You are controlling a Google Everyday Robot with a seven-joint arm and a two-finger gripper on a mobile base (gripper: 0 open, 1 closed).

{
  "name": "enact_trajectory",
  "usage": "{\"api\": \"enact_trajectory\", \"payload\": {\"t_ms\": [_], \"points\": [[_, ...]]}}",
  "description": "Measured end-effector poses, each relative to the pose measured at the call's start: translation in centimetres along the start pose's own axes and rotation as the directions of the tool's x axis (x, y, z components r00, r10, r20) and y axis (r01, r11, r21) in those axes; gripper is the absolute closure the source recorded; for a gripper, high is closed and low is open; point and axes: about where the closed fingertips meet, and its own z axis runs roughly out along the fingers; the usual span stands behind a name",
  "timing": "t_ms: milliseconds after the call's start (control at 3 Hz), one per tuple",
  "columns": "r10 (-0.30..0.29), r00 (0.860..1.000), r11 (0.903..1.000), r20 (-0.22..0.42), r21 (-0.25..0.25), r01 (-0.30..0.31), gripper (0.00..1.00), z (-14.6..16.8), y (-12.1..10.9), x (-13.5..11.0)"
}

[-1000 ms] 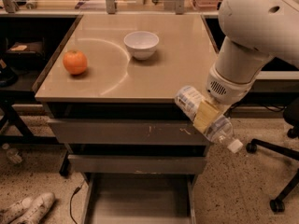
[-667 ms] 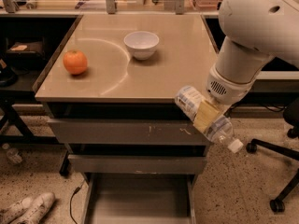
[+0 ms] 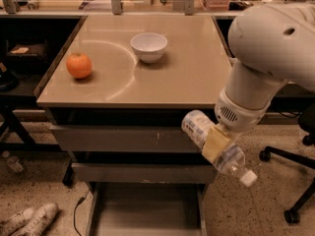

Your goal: Place blue plastic bottle into bottom drawer

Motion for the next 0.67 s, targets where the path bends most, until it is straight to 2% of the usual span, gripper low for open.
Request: {"api": "enact_trajectory", "payload": {"t_ms": [333,667], "points": [[0.0,0.998,0.9963,-0.064,-0.086,-0.005,1.0,4.9,2.1,2.1],[-0.021,0.991,0.9825,-0.135,-0.186,-0.004,1.0,10.2,3.9,4.0]]}}
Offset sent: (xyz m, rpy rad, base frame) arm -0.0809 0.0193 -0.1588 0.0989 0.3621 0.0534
